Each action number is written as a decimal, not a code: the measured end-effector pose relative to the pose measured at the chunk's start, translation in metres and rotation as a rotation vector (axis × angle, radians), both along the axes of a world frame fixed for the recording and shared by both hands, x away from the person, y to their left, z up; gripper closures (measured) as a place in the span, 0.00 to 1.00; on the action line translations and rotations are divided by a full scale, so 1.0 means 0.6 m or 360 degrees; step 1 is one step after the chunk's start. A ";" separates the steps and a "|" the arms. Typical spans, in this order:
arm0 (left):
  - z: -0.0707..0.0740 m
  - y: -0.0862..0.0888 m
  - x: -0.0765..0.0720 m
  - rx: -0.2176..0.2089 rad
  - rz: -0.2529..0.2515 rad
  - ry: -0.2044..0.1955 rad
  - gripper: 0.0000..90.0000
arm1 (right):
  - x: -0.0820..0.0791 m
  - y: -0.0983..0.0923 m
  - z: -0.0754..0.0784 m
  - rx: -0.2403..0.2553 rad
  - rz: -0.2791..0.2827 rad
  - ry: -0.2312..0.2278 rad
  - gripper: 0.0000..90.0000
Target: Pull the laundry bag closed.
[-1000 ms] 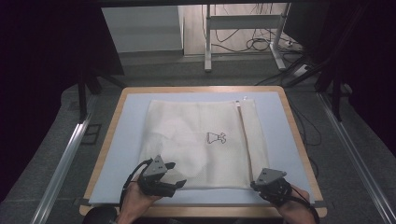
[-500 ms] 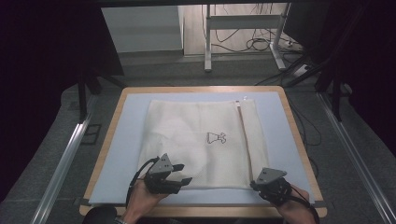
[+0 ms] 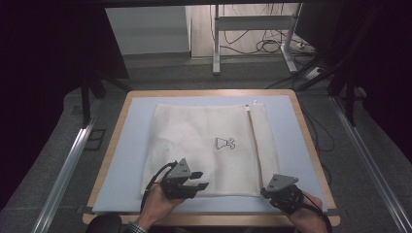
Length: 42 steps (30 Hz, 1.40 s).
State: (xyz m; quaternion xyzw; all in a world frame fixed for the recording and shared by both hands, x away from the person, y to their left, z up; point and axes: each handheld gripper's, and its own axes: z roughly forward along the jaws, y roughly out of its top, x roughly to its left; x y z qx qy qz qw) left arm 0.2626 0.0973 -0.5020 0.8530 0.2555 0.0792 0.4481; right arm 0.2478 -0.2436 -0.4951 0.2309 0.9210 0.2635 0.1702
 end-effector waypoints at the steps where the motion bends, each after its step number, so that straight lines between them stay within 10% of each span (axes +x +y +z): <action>1: 0.000 -0.005 0.001 0.0005 -0.0007 -0.0002 0.63 | 0.000 0.000 0.000 -0.0001 0.0000 0.0000 0.94; 42: -0.026 -0.162 0.024 0.0021 -0.0224 0.0017 0.98 | 0.001 -0.001 -0.001 0.0024 -0.0022 0.0009 0.94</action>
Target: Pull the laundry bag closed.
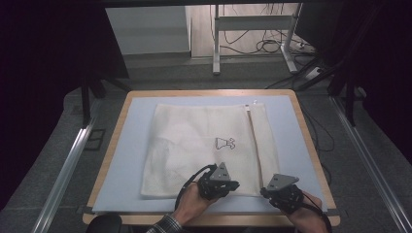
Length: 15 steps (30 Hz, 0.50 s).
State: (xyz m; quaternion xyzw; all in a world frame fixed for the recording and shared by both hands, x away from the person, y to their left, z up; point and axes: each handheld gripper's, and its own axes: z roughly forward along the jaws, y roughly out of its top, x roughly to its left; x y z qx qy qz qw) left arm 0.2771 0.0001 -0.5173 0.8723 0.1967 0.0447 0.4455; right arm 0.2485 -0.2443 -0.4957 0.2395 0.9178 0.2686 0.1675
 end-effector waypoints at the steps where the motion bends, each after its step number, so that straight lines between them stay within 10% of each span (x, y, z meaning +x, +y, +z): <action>1: 0.000 0.000 0.000 0.0000 0.0000 0.0000 0.99 | 0.000 0.000 0.000 0.0000 0.0000 0.0000 0.94; 15: -0.010 -0.057 0.006 0.0019 -0.0073 0.0009 1.00 | -0.001 -0.001 0.001 0.0007 -0.0012 0.0000 0.94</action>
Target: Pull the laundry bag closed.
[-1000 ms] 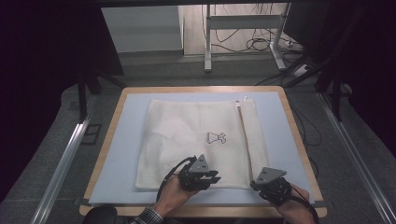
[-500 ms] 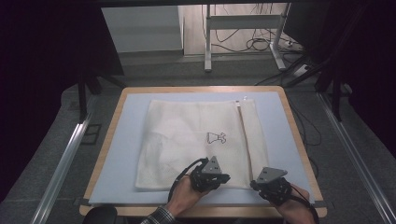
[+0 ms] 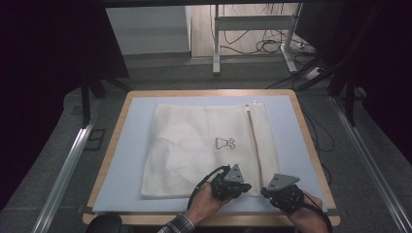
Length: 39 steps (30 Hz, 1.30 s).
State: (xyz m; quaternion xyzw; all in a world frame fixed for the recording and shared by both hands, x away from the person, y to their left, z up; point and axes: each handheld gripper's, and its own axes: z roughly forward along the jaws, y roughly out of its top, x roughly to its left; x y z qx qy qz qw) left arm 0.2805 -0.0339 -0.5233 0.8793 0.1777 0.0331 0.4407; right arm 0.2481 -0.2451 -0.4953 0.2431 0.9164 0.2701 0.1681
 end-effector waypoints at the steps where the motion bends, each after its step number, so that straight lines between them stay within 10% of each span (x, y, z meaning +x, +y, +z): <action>1: -0.002 -0.004 0.000 -0.0001 -0.0001 0.0001 1.00 | 0.000 0.000 0.000 0.0000 0.0000 0.0000 0.94; 31: -0.026 -0.048 0.008 0.0008 0.0032 0.0136 1.00 | 0.003 0.000 -0.003 -0.0049 0.0043 -0.0033 0.95; 39: -0.026 -0.050 0.003 0.0022 0.0037 0.0087 1.00 | 0.013 0.004 -0.004 -0.0086 0.0054 -0.0067 0.96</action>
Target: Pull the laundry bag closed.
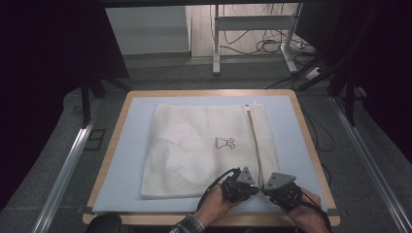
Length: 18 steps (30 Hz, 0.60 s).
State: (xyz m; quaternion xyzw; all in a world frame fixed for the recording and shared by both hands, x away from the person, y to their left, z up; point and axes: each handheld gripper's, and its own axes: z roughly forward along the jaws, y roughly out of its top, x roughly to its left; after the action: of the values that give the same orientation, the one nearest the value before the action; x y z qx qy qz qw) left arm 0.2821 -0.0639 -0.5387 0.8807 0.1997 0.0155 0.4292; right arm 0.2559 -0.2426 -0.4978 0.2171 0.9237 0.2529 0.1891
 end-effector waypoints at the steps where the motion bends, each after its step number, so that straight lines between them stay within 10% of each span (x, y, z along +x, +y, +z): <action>1: 0.000 0.000 0.000 0.0000 0.0000 0.0000 1.00 | -0.001 0.001 0.003 -0.0001 -0.0001 -0.0026 0.96; 8: 0.000 0.000 0.000 -0.0001 0.0001 0.0002 1.00 | 0.000 0.007 0.008 -0.0074 -0.0037 -0.0150 0.96; 18: 0.000 0.001 0.000 0.0009 -0.0007 -0.0020 1.00 | 0.010 -0.002 0.007 -0.0019 -0.0056 -0.0088 0.96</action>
State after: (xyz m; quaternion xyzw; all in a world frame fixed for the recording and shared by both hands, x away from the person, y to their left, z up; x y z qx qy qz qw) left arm 0.2819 -0.0635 -0.5388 0.8822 0.1950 0.0205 0.4280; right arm 0.2622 -0.2435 -0.4939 0.2252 0.9156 0.2498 0.2202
